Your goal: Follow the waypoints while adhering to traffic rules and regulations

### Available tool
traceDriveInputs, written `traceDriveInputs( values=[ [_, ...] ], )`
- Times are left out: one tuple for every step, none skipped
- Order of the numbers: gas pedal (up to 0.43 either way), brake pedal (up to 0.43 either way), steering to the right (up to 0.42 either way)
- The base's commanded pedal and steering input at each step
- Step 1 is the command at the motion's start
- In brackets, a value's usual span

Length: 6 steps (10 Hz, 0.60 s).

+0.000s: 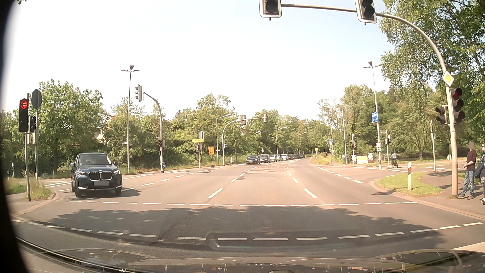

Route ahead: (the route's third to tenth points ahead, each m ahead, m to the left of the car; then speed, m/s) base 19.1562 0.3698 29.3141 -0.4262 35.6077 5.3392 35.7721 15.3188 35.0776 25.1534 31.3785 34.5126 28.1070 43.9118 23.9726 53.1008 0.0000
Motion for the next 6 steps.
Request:
traceDriveInputs(
  values=[
    [0.000, 0.226, -0.003],
    [0.000, 0.226, -0.003],
    [0.000, 0.226, -0.003],
    [0.000, 0.226, -0.003],
    [0.000, 0.226, -0.003],
    [0.000, 0.226, -0.003]
  ],
)
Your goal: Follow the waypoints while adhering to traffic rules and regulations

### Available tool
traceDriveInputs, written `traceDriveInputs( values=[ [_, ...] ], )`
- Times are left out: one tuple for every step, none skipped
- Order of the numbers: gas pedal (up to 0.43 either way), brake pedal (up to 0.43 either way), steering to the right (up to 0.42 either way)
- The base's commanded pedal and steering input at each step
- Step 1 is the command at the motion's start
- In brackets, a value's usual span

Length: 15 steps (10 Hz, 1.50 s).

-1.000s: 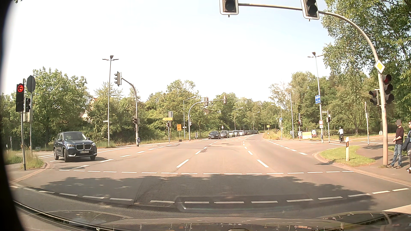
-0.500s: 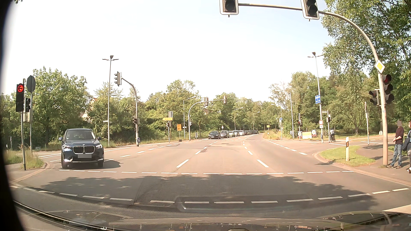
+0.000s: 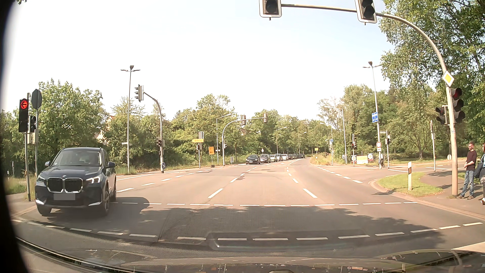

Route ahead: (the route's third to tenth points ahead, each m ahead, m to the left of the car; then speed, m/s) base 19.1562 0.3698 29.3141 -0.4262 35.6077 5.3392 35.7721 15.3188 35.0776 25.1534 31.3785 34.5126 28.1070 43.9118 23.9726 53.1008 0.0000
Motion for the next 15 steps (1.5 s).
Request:
traceDriveInputs(
  values=[
    [0.000, 0.226, -0.003],
    [0.000, 0.226, -0.003],
    [0.000, 0.226, -0.003],
    [0.000, 0.226, -0.003],
    [0.000, 0.226, -0.003],
    [0.000, 0.226, -0.003],
    [0.000, 0.226, -0.003],
    [0.000, 0.226, -0.003],
    [0.000, 0.226, -0.003],
    [0.000, 0.232, -0.003],
    [0.000, 0.226, -0.003],
    [0.000, 0.226, -0.003],
    [0.000, 0.226, -0.003],
    [0.000, 0.226, -0.003],
    [0.000, 0.226, -0.003]
  ],
)
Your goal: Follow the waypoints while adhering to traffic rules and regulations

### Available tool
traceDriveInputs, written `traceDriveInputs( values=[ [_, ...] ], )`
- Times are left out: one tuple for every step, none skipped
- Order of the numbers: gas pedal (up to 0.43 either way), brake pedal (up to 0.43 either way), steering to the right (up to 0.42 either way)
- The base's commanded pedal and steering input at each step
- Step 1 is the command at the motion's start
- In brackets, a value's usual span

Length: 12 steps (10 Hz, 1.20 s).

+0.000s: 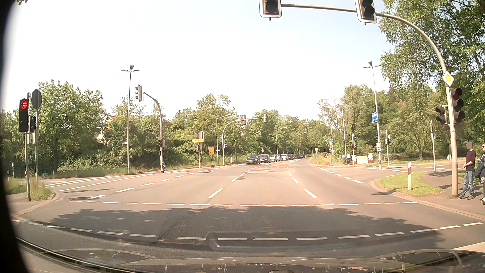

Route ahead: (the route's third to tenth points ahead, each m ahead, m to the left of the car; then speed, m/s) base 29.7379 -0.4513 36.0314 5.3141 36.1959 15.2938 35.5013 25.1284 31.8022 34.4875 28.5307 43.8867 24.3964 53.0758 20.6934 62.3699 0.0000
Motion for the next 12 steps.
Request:
traceDriveInputs(
  values=[
    [0.000, 0.226, -0.003],
    [0.000, 0.226, -0.003],
    [0.000, 0.226, -0.003],
    [0.000, 0.226, -0.003],
    [0.000, 0.226, -0.003],
    [0.000, 0.226, -0.003],
    [0.000, 0.226, -0.003],
    [0.000, 0.226, -0.003],
    [0.000, 0.226, -0.003],
    [0.000, 0.226, -0.003],
    [0.000, 0.226, -0.003],
    [0.000, 0.226, -0.003]
  ],
)
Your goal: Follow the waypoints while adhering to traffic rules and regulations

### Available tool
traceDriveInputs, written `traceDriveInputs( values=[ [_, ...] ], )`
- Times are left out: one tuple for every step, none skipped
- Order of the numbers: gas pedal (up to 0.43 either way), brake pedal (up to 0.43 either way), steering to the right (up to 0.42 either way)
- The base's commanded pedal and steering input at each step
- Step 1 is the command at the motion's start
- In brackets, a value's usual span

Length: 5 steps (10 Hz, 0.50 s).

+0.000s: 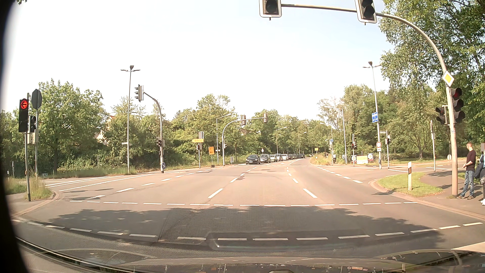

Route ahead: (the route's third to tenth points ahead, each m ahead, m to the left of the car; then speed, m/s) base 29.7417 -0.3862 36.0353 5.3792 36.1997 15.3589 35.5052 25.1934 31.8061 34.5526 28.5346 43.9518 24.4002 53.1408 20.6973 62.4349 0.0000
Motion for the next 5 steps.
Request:
traceDriveInputs(
  values=[
    [0.000, 0.226, -0.003],
    [0.000, 0.226, -0.003],
    [0.000, 0.226, -0.003],
    [0.000, 0.226, -0.003],
    [0.000, 0.226, -0.003]
  ],
)
